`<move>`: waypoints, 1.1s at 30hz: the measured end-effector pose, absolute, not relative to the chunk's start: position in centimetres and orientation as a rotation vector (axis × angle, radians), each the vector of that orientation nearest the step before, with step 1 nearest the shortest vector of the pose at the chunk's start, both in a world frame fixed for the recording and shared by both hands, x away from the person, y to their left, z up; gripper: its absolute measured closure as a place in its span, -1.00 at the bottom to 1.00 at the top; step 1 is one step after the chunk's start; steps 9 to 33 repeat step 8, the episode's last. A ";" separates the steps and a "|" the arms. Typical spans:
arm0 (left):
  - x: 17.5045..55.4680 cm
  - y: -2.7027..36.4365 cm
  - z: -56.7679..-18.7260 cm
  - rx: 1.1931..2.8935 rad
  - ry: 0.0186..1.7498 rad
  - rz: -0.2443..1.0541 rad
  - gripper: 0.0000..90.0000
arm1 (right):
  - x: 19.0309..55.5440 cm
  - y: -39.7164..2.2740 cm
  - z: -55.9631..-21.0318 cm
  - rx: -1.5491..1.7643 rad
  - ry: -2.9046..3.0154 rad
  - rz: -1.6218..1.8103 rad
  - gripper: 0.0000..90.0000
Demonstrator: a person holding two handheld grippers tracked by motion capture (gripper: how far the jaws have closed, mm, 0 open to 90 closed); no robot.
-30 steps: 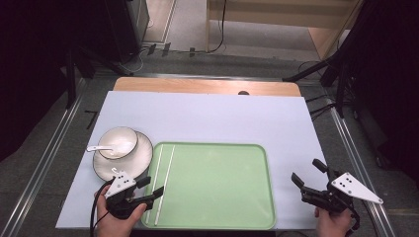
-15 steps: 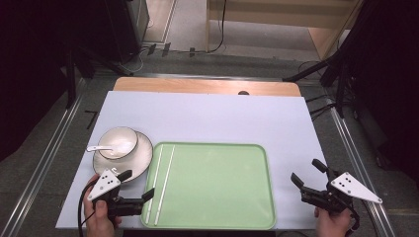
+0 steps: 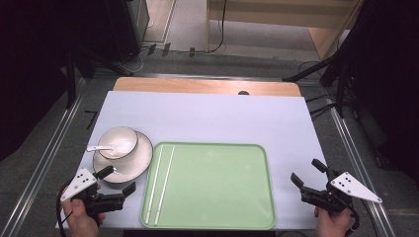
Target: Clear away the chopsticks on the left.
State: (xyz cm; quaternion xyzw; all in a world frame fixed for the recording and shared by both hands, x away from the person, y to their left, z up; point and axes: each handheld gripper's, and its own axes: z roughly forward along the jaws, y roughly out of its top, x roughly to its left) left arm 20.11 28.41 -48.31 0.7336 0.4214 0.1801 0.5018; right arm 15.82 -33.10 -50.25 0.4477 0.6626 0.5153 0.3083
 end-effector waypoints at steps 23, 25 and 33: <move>20.3 29.1 -48.4 1.760 1.039 0.436 -0.95 | 15.9 -33.1 -50.3 1.189 1.755 1.364 -0.71; 20.3 29.1 -48.4 1.760 1.039 0.436 -0.95 | 15.9 -33.1 -50.3 1.189 1.755 1.364 -0.71; 20.3 29.1 -48.4 1.760 1.039 0.436 -0.95 | 15.9 -33.1 -50.3 1.189 1.755 1.364 -0.71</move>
